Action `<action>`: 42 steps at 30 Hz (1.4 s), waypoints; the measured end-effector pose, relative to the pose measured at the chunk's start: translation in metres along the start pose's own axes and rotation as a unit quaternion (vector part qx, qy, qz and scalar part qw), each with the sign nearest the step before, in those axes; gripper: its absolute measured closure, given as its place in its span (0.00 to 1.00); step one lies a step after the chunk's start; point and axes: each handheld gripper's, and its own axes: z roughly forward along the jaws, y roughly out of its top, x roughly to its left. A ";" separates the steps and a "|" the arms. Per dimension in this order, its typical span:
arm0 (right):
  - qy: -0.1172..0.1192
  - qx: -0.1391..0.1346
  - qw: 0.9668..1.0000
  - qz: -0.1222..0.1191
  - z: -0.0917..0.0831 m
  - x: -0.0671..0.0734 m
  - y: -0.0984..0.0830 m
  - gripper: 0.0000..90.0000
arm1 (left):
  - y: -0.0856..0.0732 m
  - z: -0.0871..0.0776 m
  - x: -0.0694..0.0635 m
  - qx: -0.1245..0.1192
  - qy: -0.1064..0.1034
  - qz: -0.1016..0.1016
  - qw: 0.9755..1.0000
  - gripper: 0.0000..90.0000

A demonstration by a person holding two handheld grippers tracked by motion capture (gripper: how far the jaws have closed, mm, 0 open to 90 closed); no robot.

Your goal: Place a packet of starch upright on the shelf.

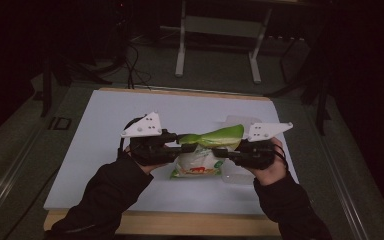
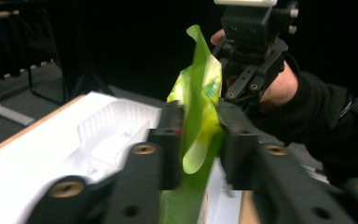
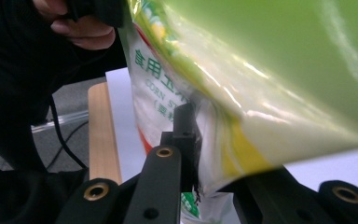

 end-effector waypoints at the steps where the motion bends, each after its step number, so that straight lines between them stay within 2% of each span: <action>1: -0.005 0.001 1.000 -0.004 -0.002 0.000 0.001 0.93 | 0.000 -0.001 0.001 -0.004 -0.001 -0.002 1.000 0.61; 2: -0.008 0.000 1.000 -0.006 -0.003 -0.001 0.003 0.93 | 0.000 -0.002 0.001 -0.007 0.006 0.001 1.000 0.54; 3: -0.011 -0.001 1.000 -0.007 -0.006 -0.002 0.004 0.93 | -0.001 -0.003 0.001 -0.010 0.015 0.004 1.000 0.52; 4: -0.012 -0.003 1.000 -0.005 -0.008 -0.003 0.005 0.93 | -0.001 -0.003 0.001 -0.016 0.014 0.004 1.000 0.49; 7: -0.015 -0.008 1.000 -0.004 -0.016 -0.006 0.008 0.93 | -0.003 -0.005 0.002 -0.024 0.022 -0.008 0.999 0.30; 9: -0.018 -0.013 1.000 -0.006 -0.021 -0.008 0.010 0.93 | -0.005 -0.005 0.003 -0.019 0.035 -0.013 0.999 0.19; 13: -0.028 -0.025 0.999 -0.009 -0.035 -0.012 0.017 0.93 | -0.014 -0.006 0.003 -0.011 0.027 -0.014 0.999 0.08; 15: -0.034 -0.031 0.999 -0.010 -0.043 -0.014 0.020 0.93 | -0.020 -0.006 0.003 0.007 0.022 -0.016 1.000 0.02; 18: -0.044 -0.038 0.998 -0.011 -0.055 -0.019 0.024 0.93 | -0.032 -0.007 0.003 0.028 0.023 -0.018 0.999 0.01; 20: -0.054 -0.042 0.998 -0.011 -0.062 -0.023 0.026 0.93 | -0.041 -0.009 0.004 0.039 0.023 -0.027 0.999 0.00; 22: -0.063 -0.045 0.997 -0.009 -0.069 -0.027 0.027 0.93 | -0.050 -0.013 0.006 0.044 0.027 -0.030 0.998 0.00; 25: -0.079 -0.048 0.996 -0.007 -0.080 -0.032 0.029 0.93 | -0.065 -0.020 0.010 0.045 0.042 -0.039 0.997 0.01; 28: -0.096 -0.049 0.994 0.001 -0.090 -0.039 0.029 0.93 | -0.081 -0.027 0.011 0.046 0.068 -0.030 0.996 0.01; 30: -0.106 -0.049 0.993 0.002 -0.096 -0.044 0.027 0.93 | -0.091 -0.032 0.013 0.044 0.076 -0.031 0.996 0.01; 33: -0.120 -0.050 0.991 0.011 -0.103 -0.051 0.021 0.93 | -0.106 -0.036 0.015 0.056 0.089 -0.047 0.993 0.01; 36: -0.128 -0.050 0.990 0.027 -0.107 -0.060 0.011 0.93 | -0.122 -0.041 0.017 0.066 0.092 -0.073 0.991 0.01; 39: -0.137 -0.045 0.989 0.044 -0.109 -0.070 -0.001 0.93 | -0.135 -0.044 0.017 0.082 0.108 -0.081 0.987 0.00; 42: -0.149 -0.037 0.987 0.056 -0.106 -0.077 -0.011 0.93 | -0.144 -0.046 0.017 0.083 0.112 -0.088 0.986 0.00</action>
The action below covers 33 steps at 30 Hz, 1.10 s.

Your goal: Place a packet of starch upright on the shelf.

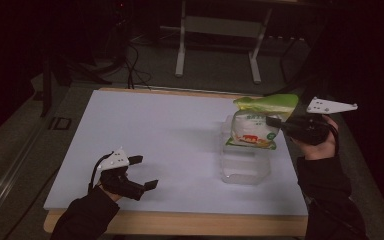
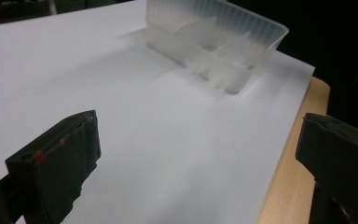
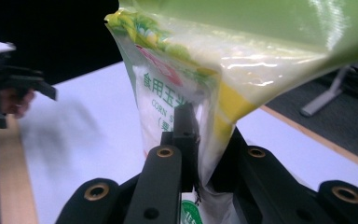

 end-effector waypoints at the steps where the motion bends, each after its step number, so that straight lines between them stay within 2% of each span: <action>1: -0.004 0.003 1.000 0.004 0.002 -0.002 -0.003 0.93 | -0.003 0.000 0.000 -0.001 0.002 0.000 1.000 0.00; 5: -0.013 0.011 1.000 0.022 0.012 -0.011 -0.018 0.93 | -0.013 0.001 0.000 -0.001 0.008 -0.004 1.000 0.00; 11: -0.015 0.024 0.998 0.048 0.033 -0.020 -0.039 0.93 | -0.018 -0.001 0.002 -0.020 0.015 -0.013 1.000 0.01; 15: -0.018 0.039 0.998 0.054 0.046 -0.021 -0.052 0.93 | -0.020 -0.002 0.003 -0.024 0.016 -0.015 0.999 0.01; 18: -0.023 0.047 0.997 0.050 0.051 -0.021 -0.058 0.93 | -0.022 -0.001 0.004 -0.023 0.015 -0.018 0.999 0.01; 22: -0.027 0.067 0.996 0.053 0.068 -0.022 -0.082 0.93 | -0.025 0.000 0.004 -0.020 0.011 -0.020 1.000 0.01; 25: -0.026 0.061 0.995 0.080 0.071 -0.030 -0.100 0.93 | -0.025 0.000 0.004 -0.021 0.009 -0.020 1.000 0.01; 26: -0.026 0.061 0.995 0.080 0.071 -0.030 -0.100 0.93 | -0.025 0.000 0.004 -0.021 0.009 -0.020 1.000 0.01; 28: -0.023 0.045 0.993 0.110 0.067 -0.040 -0.112 0.93 | -0.025 0.001 0.004 -0.019 0.008 -0.019 1.000 0.01; 30: -0.024 0.045 0.992 0.112 0.066 -0.042 -0.114 0.93 | -0.025 0.002 0.005 -0.019 0.008 -0.018 1.000 0.01; 33: -0.033 0.056 0.993 0.096 0.067 -0.038 -0.110 0.92 | -0.025 0.003 0.005 -0.018 0.006 -0.019 1.000 0.01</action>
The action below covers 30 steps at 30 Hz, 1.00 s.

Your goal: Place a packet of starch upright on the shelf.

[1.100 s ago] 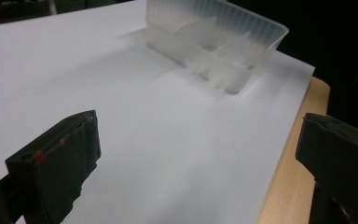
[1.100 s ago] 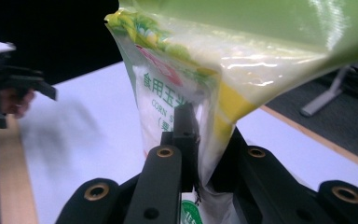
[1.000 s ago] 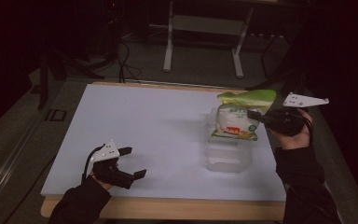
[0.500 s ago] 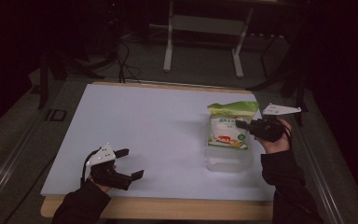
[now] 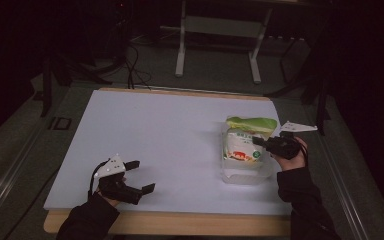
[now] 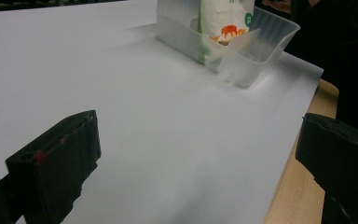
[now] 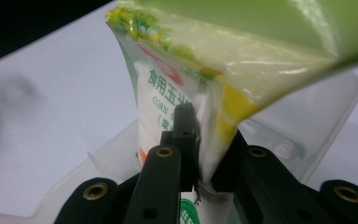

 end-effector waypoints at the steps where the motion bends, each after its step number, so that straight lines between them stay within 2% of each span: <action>1: -0.002 0.002 1.000 -0.002 0.000 0.001 0.001 0.91 | 0.000 0.000 0.000 -0.001 0.000 0.000 1.000 0.01; 5: -0.018 -0.006 1.000 -0.003 -0.004 0.003 0.005 0.76 | -0.001 0.000 0.000 -0.001 -0.002 -0.002 1.000 0.01; 7: -0.021 -0.009 1.000 -0.002 -0.006 0.003 0.005 0.76 | -0.001 0.000 0.000 -0.001 -0.002 -0.002 1.000 0.01; 8: -0.039 -0.019 0.999 -0.007 -0.012 0.008 0.006 0.61 | 0.000 0.000 -0.001 -0.004 -0.002 0.000 1.000 0.01; 11: -0.068 -0.032 0.997 -0.010 -0.022 0.015 0.008 0.46 | 0.000 0.000 -0.001 -0.003 0.000 0.005 1.000 0.01; 13: -0.077 -0.032 0.996 -0.013 -0.029 0.021 0.009 0.40 | 0.000 0.001 -0.002 -0.003 0.000 0.007 1.000 0.01; 15: -0.076 -0.033 0.996 -0.010 -0.035 0.026 0.009 0.34 | 0.000 0.001 -0.002 -0.002 0.000 0.008 1.000 0.01; 17: -0.076 -0.036 0.996 -0.018 -0.040 0.032 0.007 0.29 | 0.000 0.001 -0.003 -0.001 -0.002 0.009 1.000 0.01; 21: -0.055 -0.041 0.998 -0.005 -0.045 0.042 0.001 0.21 | 0.000 0.001 -0.003 -0.001 -0.002 0.009 1.000 0.01; 25: -0.049 -0.043 0.998 -0.008 -0.046 0.051 -0.005 0.19 | -0.002 0.001 -0.003 0.001 -0.004 0.007 1.000 0.01; 28: -0.037 -0.053 0.998 0.001 -0.047 0.057 -0.008 0.19 | -0.004 0.001 -0.003 0.004 -0.005 0.004 1.000 0.01; 30: -0.032 -0.056 0.998 0.000 -0.048 0.061 -0.009 0.19 | -0.004 0.002 -0.003 0.004 -0.005 0.005 1.000 0.01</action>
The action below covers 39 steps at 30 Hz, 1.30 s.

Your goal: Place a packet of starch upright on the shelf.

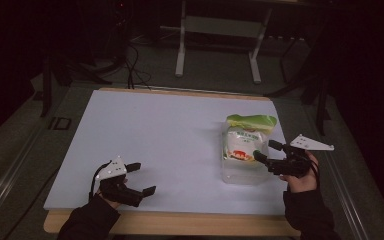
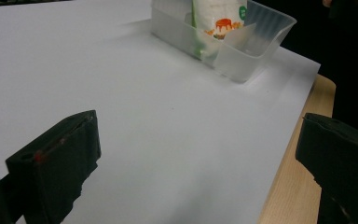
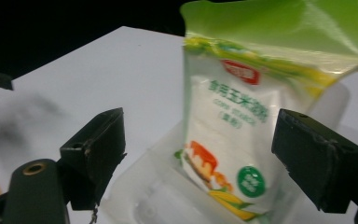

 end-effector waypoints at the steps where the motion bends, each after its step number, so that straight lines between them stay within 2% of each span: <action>1: 0.003 0.001 1.000 -0.001 0.000 0.003 0.000 0.19 | 0.000 0.000 0.000 0.000 -0.001 0.000 1.000 0.01; 11: 0.040 0.005 0.999 -0.019 0.012 0.026 -0.001 0.19 | -0.001 0.003 -0.002 0.007 -0.003 0.007 1.000 0.01; 21: 0.073 0.002 0.997 -0.037 0.015 0.058 -0.003 0.19 | 0.001 0.001 -0.005 0.001 -0.008 0.016 1.000 0.01; 25: 0.070 0.012 0.996 -0.062 0.020 0.071 -0.007 0.19 | 0.000 0.001 -0.004 0.000 -0.010 0.016 1.000 0.01; 31: 0.089 0.015 0.994 -0.068 0.023 0.085 -0.013 0.19 | 0.000 0.001 -0.004 0.001 -0.013 0.019 1.000 0.01; 39: 0.109 0.005 0.991 -0.076 0.021 0.099 -0.024 0.19 | -0.001 0.001 -0.005 0.001 -0.015 0.023 1.000 0.01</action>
